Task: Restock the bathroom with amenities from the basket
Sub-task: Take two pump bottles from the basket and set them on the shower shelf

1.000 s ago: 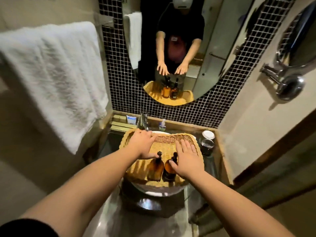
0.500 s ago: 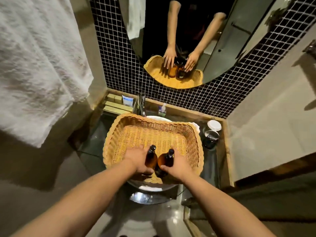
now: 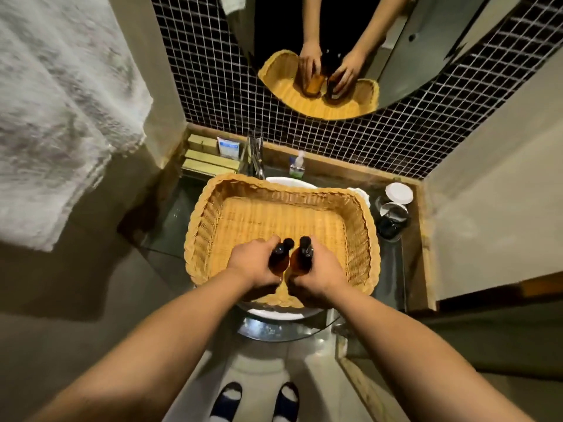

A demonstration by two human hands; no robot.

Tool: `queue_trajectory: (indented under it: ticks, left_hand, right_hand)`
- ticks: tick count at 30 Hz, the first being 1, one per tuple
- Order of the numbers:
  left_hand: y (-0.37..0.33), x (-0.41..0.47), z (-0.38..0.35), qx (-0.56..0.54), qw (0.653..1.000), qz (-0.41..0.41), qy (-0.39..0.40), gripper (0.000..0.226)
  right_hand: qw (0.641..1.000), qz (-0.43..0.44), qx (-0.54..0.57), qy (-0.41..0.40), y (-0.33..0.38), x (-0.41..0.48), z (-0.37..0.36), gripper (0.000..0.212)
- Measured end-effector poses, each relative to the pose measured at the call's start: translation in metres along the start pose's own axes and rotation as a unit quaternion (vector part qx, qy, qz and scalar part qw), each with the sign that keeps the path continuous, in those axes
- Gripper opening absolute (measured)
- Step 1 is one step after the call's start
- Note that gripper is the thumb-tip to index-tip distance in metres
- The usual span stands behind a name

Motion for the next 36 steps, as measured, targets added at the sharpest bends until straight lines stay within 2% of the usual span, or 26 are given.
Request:
queue_trajectory:
  ticks: [2, 4, 6, 8, 11, 14, 16, 20, 26, 31, 36]
  left_hand:
    - [-0.010, 0.002, 0.025, 0.037, 0.999, -0.007, -0.015, 0.076]
    - [-0.020, 0.001, 0.063, 0.030, 0.998, 0.000, -0.047, 0.081]
    - [-0.041, -0.005, 0.106, 0.020, 0.995, -0.024, -0.096, 0.092]
    - [-0.068, -0.016, 0.149, 0.009, 0.988, -0.062, -0.139, 0.099]
    - [-0.114, -0.036, 0.209, -0.005, 0.974, -0.129, -0.187, 0.082]
    - [-0.170, -0.061, 0.246, -0.021, 0.958, -0.210, -0.196, 0.060]
    - [-0.210, -0.078, 0.254, -0.030, 0.947, -0.258, -0.190, 0.058]
    - [-0.300, -0.121, 0.223, 0.002, 0.912, -0.376, -0.165, 0.083]
    - [-0.431, -0.246, 0.143, -0.050, 0.821, -0.558, -0.105, 0.076]
    - [-0.514, -0.347, 0.080, -0.062, 0.800, -0.597, -0.023, 0.062]
    - [-0.597, -0.404, 0.027, -0.018, 0.809, -0.582, 0.073, 0.064]
  right_hand:
    - [0.999, 0.011, -0.030, -0.005, 0.014, 0.002, 0.021, 0.071]
    - [0.998, 0.013, -0.037, -0.042, 0.030, 0.002, 0.051, 0.081]
    - [0.995, 0.019, -0.045, -0.090, 0.048, -0.002, 0.089, 0.089]
    - [0.989, 0.024, -0.067, -0.128, 0.068, -0.010, 0.132, 0.086]
    - [0.981, 0.032, -0.090, -0.167, 0.091, -0.031, 0.196, 0.077]
    - [0.975, 0.030, -0.127, -0.182, 0.099, -0.070, 0.252, 0.073]
    - [0.969, 0.015, -0.134, -0.207, 0.095, -0.110, 0.281, 0.074]
    - [0.954, -0.067, -0.157, -0.249, 0.068, -0.217, 0.316, 0.076]
    - [0.902, -0.243, -0.130, -0.332, 0.005, -0.415, 0.333, 0.072]
    - [0.838, -0.349, -0.150, -0.393, -0.027, -0.552, 0.334, 0.063]
    - [0.789, -0.388, -0.148, -0.452, -0.062, -0.647, 0.353, 0.061]
Point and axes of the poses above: each hand's wrist, its own x-axis towards the middle knuckle, its own z-axis out of the back of the hand, y = z × x, the point moved 10 cm from there along x, towards the middle knuckle, and after that the axes turned 12 degrees about z, right-handed, at the moved point
